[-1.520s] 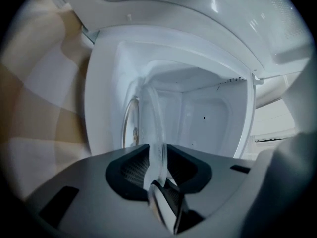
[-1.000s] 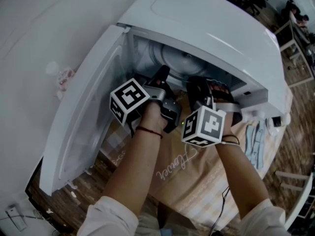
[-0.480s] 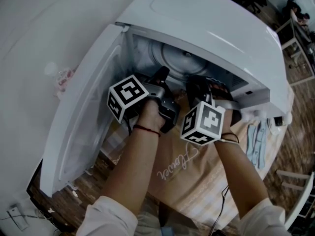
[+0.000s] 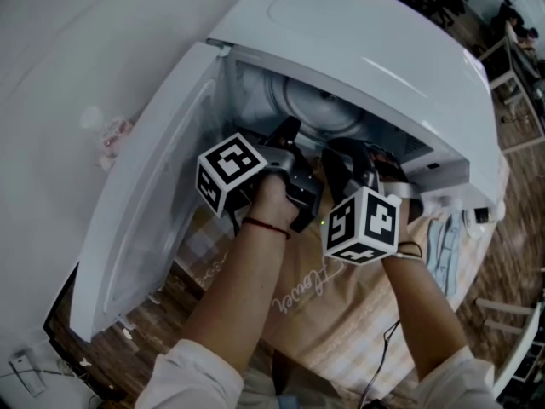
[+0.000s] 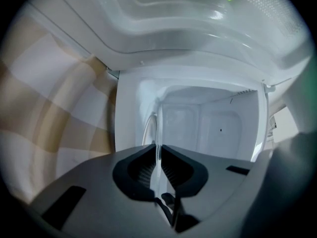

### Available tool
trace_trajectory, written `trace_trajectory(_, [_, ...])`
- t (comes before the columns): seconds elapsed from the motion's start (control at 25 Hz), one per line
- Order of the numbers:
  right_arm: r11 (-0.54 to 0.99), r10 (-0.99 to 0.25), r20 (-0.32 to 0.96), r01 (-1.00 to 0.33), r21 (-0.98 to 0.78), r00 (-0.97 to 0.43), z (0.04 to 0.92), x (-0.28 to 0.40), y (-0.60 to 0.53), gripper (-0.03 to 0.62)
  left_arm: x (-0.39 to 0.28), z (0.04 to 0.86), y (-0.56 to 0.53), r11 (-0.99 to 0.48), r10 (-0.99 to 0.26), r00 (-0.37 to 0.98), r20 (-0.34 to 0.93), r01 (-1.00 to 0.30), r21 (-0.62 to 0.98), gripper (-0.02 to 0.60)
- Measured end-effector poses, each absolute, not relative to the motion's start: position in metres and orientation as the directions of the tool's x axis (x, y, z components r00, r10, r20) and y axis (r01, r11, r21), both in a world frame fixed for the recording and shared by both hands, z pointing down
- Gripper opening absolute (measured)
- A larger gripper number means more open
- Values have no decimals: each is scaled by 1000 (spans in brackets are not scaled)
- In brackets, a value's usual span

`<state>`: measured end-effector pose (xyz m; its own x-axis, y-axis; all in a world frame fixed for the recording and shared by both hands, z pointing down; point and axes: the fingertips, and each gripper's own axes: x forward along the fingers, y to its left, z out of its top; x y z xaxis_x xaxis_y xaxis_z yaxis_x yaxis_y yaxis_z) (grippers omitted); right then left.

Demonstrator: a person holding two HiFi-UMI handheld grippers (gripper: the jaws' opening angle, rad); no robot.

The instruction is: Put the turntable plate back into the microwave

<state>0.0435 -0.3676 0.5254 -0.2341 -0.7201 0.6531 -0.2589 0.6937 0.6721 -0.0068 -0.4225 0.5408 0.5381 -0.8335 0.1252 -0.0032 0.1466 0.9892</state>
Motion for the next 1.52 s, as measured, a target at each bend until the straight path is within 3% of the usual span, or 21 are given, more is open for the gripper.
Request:
trace_trajectory(0.36, [679, -735, 650, -213, 703, -195, 533, 41, -375, 58, -7, 542, -422, 152, -831, 543, 121, 13, 988, 29])
trace_trajectory(0.64, [698, -715, 676, -249, 672, -180, 533, 42, -376, 52, -6, 539, -420, 120, -802, 586, 120, -39, 992, 33])
trace_trajectory(0.8, [703, -709, 683, -250, 666, -174, 537, 43, -376, 52, -3, 536, -412, 77, -767, 630, 122, -97, 992, 102])
trace_trajectory(0.96, [701, -712, 679, -245, 670, -180, 538, 40, -376, 52, 0, 537, -392, 36, -720, 681, 136, -158, 987, 114])
trace_trajectory(1.52, [722, -690, 698, -249, 645, -192, 551, 40, -377, 54, -14, 530, -331, 5, -705, 706, 65, -86, 996, 114])
